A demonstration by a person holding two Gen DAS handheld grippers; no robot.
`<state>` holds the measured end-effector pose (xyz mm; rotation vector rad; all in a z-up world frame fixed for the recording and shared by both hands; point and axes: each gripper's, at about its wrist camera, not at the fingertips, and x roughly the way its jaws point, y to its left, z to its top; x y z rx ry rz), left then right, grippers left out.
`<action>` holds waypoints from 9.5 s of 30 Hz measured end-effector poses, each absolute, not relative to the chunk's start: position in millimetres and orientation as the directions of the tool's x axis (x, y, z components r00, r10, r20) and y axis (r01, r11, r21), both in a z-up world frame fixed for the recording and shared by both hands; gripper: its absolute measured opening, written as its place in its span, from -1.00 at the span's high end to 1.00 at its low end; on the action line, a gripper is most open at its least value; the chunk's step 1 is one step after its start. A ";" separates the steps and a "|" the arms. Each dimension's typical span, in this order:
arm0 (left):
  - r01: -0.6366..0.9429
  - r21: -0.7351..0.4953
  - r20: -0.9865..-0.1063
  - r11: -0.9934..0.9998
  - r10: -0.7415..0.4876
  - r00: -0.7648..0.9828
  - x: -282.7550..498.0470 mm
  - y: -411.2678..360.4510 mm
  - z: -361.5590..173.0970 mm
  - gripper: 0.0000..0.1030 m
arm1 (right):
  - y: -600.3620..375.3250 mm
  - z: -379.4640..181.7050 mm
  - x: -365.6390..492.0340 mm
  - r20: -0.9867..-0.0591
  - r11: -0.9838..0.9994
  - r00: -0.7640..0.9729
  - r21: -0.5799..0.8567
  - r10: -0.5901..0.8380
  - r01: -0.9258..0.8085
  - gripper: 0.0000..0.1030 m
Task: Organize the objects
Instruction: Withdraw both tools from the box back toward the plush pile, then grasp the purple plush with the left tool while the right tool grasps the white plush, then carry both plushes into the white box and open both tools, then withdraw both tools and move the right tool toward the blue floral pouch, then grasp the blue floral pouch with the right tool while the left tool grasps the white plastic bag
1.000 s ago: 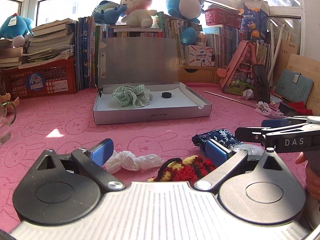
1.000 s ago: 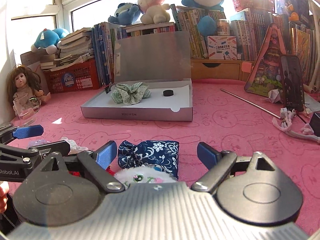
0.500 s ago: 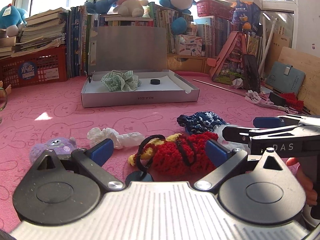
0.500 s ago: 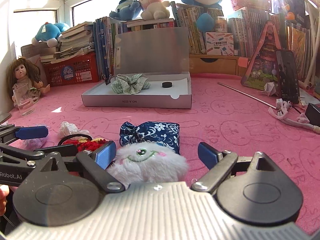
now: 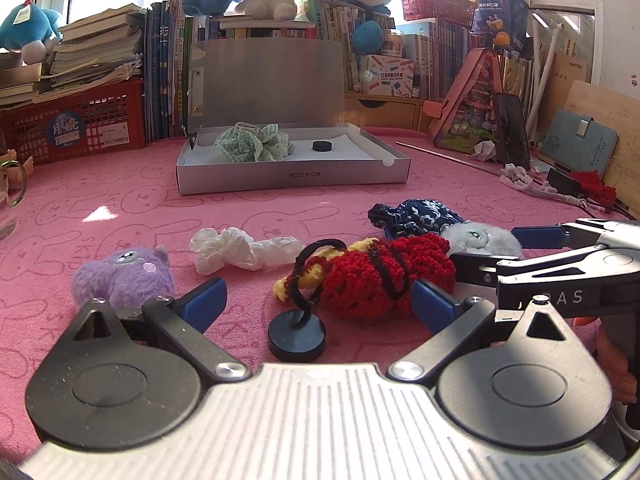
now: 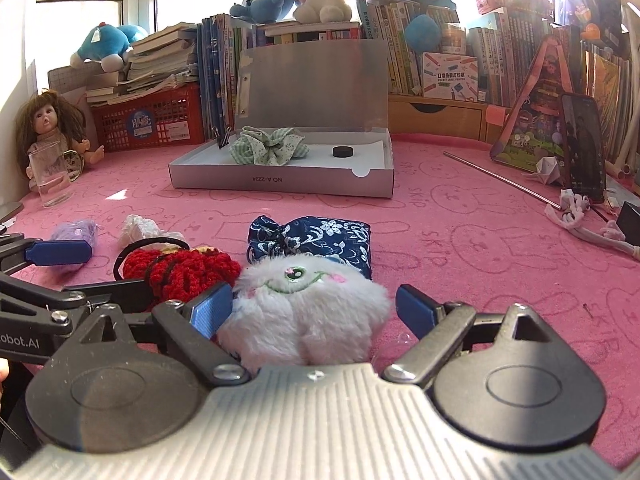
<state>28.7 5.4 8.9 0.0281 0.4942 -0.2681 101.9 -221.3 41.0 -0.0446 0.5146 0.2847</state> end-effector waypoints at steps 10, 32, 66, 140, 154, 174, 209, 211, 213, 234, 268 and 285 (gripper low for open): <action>0.240 0.015 -0.481 0.971 -0.204 0.853 20.2 8.6 -0.9 -0.92 | -213.5 36.4 104.0 -0.499 0.957 0.830 -0.001 0.250 -0.289 -0.82; -0.038 0.075 -0.461 0.996 0.069 0.885 56.9 76.9 4.4 -0.94 | -209.0 30.5 110.8 -0.533 0.951 0.807 -0.009 0.256 -0.308 -0.86; -0.081 -0.001 -0.524 0.997 0.068 0.849 73.6 72.5 -8.0 -0.89 | -210.0 22.8 115.9 -0.538 0.963 0.809 0.016 0.236 -0.270 -0.97; 0.059 -0.072 -0.541 0.996 -0.088 0.836 326.4 21.2 41.4 -0.49 | -211.0 77.4 368.7 -0.538 0.952 0.792 0.247 0.289 -0.179 -0.54; 0.053 -0.046 -0.619 0.998 -0.070 0.782 357.5 18.7 30.8 -0.49 | -198.0 48.9 399.5 -0.616 0.960 0.738 0.216 0.276 -0.178 -0.54; 0.056 -0.005 -0.674 0.998 -0.044 0.737 393.1 14.6 16.3 -0.49 | -176.8 39.9 428.4 -0.647 0.961 0.712 0.154 0.274 -0.229 -0.52; 0.116 -0.029 -0.631 0.993 -0.109 0.768 310.7 10.1 45.6 -0.73 | -207.7 74.4 362.8 -0.626 0.963 0.732 0.153 0.269 -0.223 -0.74; 0.124 -0.037 -0.625 0.992 -0.120 0.772 297.8 9.3 49.1 -0.73 | -211.6 77.7 351.6 -0.622 0.961 0.733 0.154 0.275 -0.230 -0.74; 0.131 -0.048 -0.619 0.990 -0.132 0.775 285.4 10.9 53.5 -0.73 | -214.7 80.8 340.3 -0.617 0.960 0.737 0.147 0.277 -0.237 -0.74; 0.213 -0.090 -0.563 0.973 -0.226 0.795 165.8 10.4 58.6 -0.75 | -232.5 86.8 231.1 -0.549 0.934 0.759 0.138 0.349 -0.330 -0.78; 0.121 -0.081 -0.558 0.989 -0.145 0.817 112.2 37.1 17.5 -0.76 | -231.3 39.7 194.9 -0.591 0.939 0.734 0.146 0.334 -0.311 -0.93; 0.085 -0.073 -0.595 0.994 -0.112 0.796 130.8 28.8 2.0 -0.89 | -216.6 34.1 196.0 -0.606 0.924 0.712 0.116 0.356 -0.364 -0.98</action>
